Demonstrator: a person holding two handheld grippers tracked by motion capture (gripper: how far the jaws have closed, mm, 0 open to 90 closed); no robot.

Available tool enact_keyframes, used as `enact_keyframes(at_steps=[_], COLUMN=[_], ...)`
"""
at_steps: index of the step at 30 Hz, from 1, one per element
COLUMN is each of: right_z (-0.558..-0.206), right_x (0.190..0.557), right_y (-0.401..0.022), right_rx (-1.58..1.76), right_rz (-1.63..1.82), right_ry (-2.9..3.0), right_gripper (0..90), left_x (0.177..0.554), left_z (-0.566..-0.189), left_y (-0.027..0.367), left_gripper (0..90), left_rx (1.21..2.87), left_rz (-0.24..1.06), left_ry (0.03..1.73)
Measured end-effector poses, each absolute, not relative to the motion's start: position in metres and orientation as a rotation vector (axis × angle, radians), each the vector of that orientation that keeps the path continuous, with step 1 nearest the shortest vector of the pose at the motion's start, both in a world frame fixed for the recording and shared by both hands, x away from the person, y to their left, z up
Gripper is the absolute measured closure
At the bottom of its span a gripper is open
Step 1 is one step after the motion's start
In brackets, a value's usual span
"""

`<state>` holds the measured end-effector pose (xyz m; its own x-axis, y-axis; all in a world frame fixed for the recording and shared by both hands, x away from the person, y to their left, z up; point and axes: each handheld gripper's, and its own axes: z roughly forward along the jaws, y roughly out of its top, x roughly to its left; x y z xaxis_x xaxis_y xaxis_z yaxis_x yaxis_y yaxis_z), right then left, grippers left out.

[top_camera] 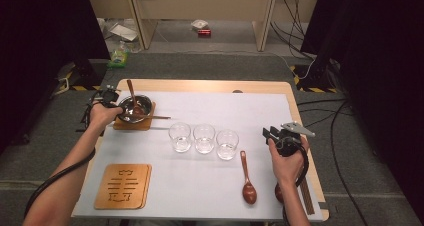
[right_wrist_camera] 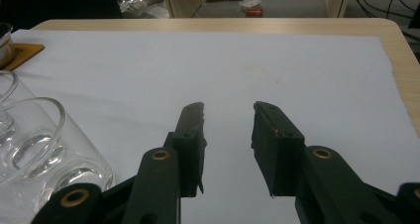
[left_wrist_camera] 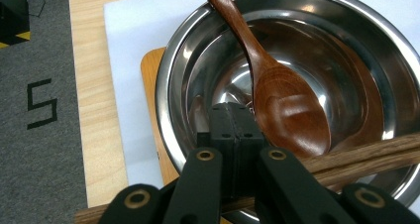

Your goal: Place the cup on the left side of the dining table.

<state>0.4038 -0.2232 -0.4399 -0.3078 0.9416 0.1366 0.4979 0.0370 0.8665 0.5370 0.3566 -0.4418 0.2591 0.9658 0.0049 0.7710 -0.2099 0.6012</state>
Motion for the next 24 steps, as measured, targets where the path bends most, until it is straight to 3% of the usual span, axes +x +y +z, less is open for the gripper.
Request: enact_keyframes(at_steps=[24], right_z=[-0.4401], right_x=[0.4038], right_y=[-0.2221], right_rx=[1.446], right_rz=[1.208], right_ry=[1.844], right_gripper=[65.4], left_x=[0.5302], left_z=[-0.4364], left_y=[0.356], left_gripper=[88.1], left_rx=[2.009], left_rz=[0.539], left_ry=[1.545])
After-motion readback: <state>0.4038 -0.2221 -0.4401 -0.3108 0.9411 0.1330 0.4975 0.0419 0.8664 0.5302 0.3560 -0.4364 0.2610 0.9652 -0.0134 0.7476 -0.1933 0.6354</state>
